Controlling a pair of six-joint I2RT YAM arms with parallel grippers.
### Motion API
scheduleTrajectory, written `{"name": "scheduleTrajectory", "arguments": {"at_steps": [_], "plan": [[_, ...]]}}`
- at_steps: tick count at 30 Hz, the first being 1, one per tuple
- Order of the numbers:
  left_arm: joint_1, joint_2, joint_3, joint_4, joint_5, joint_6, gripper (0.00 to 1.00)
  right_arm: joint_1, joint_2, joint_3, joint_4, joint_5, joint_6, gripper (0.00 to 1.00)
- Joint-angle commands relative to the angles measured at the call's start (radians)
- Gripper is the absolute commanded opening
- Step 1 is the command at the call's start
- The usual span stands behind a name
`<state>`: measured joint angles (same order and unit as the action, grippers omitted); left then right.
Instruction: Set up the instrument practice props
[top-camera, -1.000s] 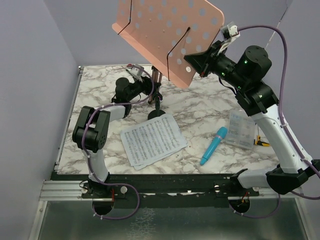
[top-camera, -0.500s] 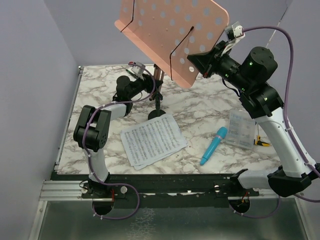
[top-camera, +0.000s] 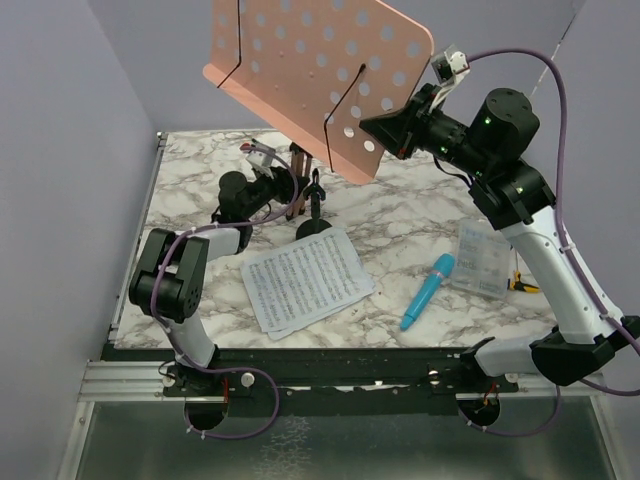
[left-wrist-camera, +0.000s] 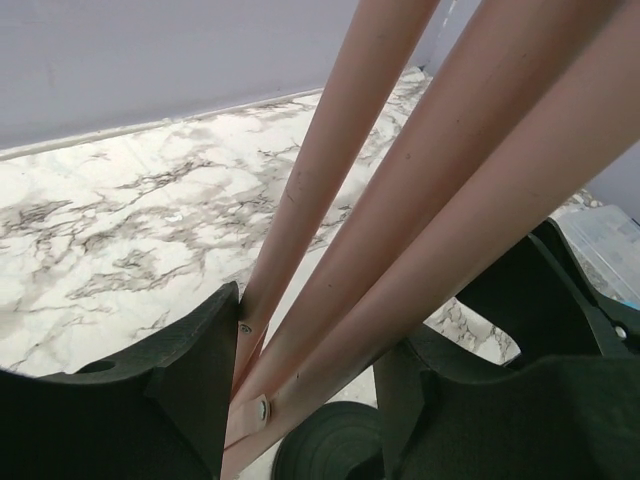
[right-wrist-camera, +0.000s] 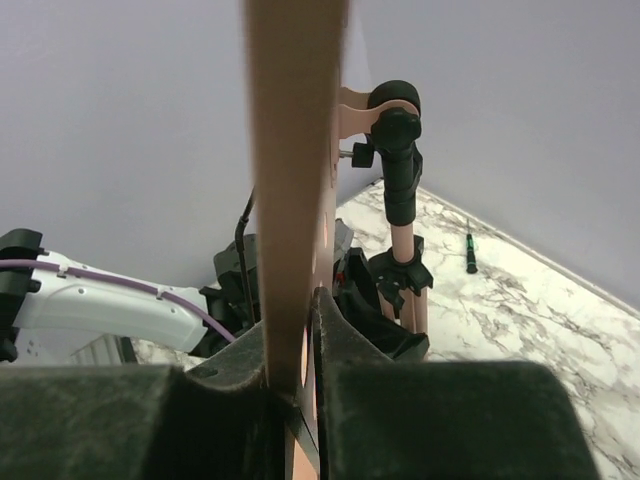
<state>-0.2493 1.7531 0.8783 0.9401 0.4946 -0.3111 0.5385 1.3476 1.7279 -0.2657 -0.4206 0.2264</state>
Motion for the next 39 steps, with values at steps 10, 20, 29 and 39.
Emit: {"name": "scheduleTrajectory", "arguments": {"at_steps": [10, 20, 29, 39], "plan": [[0.028, -0.175, -0.092, 0.133, -0.022, -0.009, 0.0, 0.012, -0.018, -0.006, 0.07, -0.121, 0.072, 0.51], [0.028, -0.2, -0.086, 0.051, -0.006, 0.044, 0.0, 0.012, -0.068, -0.084, 0.13, -0.103, 0.075, 0.81], [0.028, -0.215, -0.063, -0.053, -0.012, 0.084, 0.0, 0.012, -0.094, -0.111, 0.147, -0.11, 0.076, 0.91], [0.029, -0.213, -0.03, -0.146, -0.013, 0.093, 0.0, 0.012, -0.21, -0.222, 0.143, 0.098, 0.075, 1.0]]}}
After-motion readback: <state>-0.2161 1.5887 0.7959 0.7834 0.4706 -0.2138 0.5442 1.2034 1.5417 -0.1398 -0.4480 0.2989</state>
